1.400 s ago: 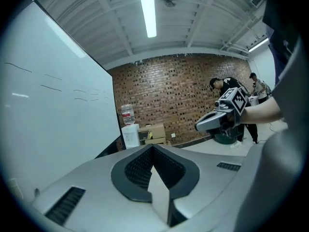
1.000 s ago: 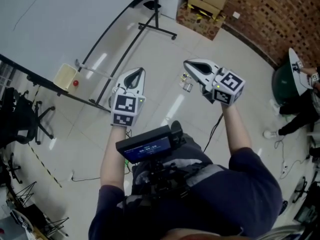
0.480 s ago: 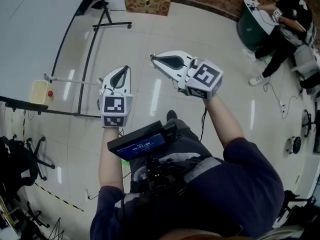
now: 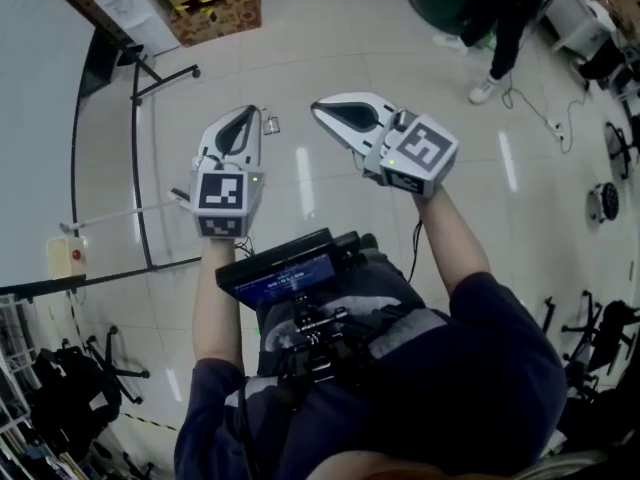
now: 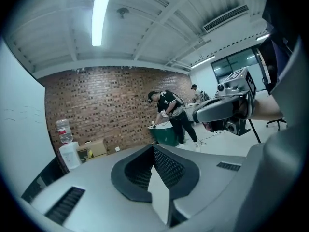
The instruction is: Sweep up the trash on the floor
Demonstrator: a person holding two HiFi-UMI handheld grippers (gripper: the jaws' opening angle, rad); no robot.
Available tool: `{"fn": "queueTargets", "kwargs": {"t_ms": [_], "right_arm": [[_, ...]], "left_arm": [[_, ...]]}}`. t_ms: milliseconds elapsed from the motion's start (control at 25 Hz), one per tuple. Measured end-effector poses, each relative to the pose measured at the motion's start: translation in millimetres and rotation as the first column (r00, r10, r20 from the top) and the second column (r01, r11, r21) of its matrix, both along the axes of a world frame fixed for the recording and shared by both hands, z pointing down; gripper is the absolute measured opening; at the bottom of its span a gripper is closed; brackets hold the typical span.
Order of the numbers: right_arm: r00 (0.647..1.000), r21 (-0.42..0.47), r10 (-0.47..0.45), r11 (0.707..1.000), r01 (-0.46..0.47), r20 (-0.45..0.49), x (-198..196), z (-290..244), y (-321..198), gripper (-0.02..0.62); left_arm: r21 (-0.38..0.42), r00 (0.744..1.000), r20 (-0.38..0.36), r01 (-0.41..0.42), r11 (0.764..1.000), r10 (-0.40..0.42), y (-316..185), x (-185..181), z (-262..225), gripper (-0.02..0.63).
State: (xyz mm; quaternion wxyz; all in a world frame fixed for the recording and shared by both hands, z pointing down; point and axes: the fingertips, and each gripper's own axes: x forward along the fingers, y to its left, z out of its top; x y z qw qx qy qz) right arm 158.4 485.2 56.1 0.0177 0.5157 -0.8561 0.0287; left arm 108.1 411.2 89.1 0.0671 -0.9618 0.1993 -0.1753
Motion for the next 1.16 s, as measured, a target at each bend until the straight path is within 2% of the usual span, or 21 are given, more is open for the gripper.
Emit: {"fn": "queueTargets", "kwargs": {"t_ms": [120,280,400,600,920,1160], "right_arm": [[0.999,-0.019,0.051,0.999,-0.05,0.019,68,7,40,0.01],[0.993,-0.054,0.116,0.992,-0.115,0.015,155,28,92,0.011],[0.991,-0.078,0.13,0.989,-0.127,0.041,184,39,115,0.011],[0.984,-0.098,0.161,0.983,-0.153,0.073,188,45,125,0.011],[0.97,-0.129,0.193,0.976,-0.175,0.147,201,62,136,0.011],[0.968,-0.186,0.179,0.972,-0.146,0.177,172,82,143,0.011]], "left_arm": [[-0.025,0.998,-0.015,-0.055,0.998,0.055,45,71,6,0.0],[-0.038,0.995,0.019,-0.101,0.994,0.102,100,153,29,0.0],[-0.056,0.992,0.038,-0.118,0.991,0.12,121,184,41,0.0],[-0.089,0.991,0.034,-0.127,0.988,0.13,124,187,42,0.0],[-0.099,0.99,0.05,-0.124,0.987,0.129,121,191,45,0.0],[-0.131,0.992,0.102,-0.064,0.989,0.078,120,141,62,0.0]]}}
